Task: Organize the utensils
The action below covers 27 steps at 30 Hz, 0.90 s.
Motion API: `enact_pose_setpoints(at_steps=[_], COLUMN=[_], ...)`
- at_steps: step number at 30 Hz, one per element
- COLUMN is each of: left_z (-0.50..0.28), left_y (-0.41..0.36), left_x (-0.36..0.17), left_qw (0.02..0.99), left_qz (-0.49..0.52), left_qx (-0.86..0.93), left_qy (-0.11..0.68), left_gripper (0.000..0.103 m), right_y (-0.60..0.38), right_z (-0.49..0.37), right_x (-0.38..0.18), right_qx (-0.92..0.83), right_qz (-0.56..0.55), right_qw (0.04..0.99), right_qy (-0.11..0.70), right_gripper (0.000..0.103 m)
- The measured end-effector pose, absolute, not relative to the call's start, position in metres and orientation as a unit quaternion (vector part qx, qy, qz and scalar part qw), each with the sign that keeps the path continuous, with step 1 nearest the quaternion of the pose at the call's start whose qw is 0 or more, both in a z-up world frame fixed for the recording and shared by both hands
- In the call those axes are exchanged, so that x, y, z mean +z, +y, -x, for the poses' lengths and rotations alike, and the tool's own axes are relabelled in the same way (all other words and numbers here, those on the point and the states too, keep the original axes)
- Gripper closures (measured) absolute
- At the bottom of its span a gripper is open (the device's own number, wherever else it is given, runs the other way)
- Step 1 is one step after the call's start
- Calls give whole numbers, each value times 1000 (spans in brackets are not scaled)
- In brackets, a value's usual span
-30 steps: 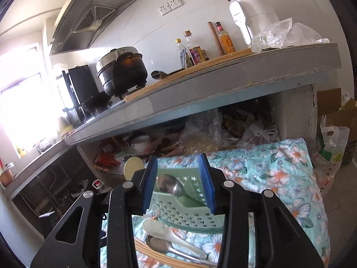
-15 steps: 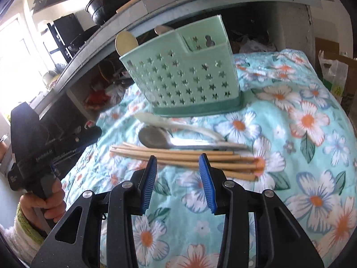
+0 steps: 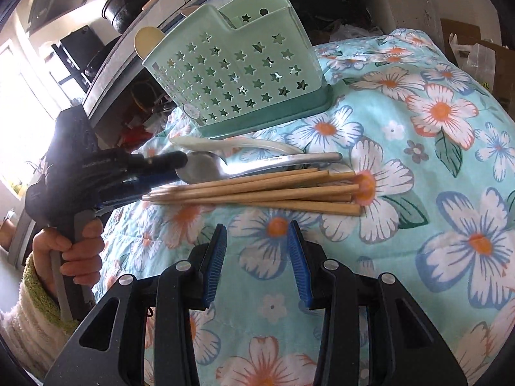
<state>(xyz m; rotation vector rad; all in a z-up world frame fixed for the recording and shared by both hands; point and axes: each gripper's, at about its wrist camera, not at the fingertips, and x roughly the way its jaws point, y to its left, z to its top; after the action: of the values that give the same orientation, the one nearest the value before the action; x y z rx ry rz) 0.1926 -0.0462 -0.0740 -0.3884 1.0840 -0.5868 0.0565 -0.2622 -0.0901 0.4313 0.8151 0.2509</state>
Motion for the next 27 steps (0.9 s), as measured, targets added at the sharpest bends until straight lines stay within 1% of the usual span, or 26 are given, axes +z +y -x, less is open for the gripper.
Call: enact_pose_setpoints(at_steps=[3,5,6,10,15,20,27], left_z=[-200,-202,-203,-202,-191,-170,-144], left_y=[-53,-55,-56,-54,-36,-10,33], left_x=[-81,-82,-82,-79,-61,-44,-37], left_qw=[793,793,792,790,791,793,790], left_qz=[180,182,186,208,237,273,308], left_qx=[-266,-264,-265,-265,-264,-257,-242], left_qy=[518,518,517,511,498,481,472], left_gripper=[87,90,94,99,102,102,102], right_y=[-265,-267,-267,-268,-273,-276,-274], right_z=[-56,-55,-55,-55,-53,-49,-34], right_x=[-92,-93,-93,-93,-93,-89,-66], right_qx=[124,126,127,129,127,119,107], right_qz=[-216,-220,-222,-225,-231,-232,-194], right_qw=[887,886,885,885,886,889,911], right_qy=[389,388,388,386,382,378,349], right_gripper=[64,64,64,64,64,64,64])
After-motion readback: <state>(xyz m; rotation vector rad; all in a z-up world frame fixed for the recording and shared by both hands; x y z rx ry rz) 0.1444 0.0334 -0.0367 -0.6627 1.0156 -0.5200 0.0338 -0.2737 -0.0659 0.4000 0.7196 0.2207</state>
